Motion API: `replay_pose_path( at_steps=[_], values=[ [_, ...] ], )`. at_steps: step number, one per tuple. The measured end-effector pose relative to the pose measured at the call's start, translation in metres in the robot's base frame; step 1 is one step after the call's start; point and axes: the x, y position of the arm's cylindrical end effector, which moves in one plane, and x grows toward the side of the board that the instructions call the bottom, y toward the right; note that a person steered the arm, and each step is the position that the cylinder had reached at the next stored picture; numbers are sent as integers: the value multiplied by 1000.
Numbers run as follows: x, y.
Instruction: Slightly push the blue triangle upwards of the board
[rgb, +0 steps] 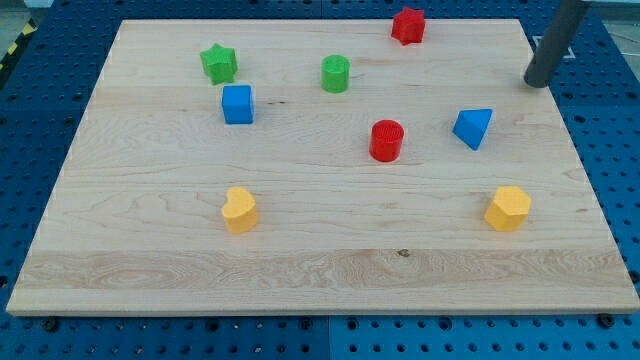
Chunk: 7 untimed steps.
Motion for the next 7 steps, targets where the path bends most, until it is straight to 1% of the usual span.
replay_pose_path(
  at_steps=[1, 2, 4, 5, 6, 7],
  values=[
    [0, -13],
    [16, -7],
    [75, 0],
    [98, 0],
    [111, -1],
    [115, -20]
  ],
)
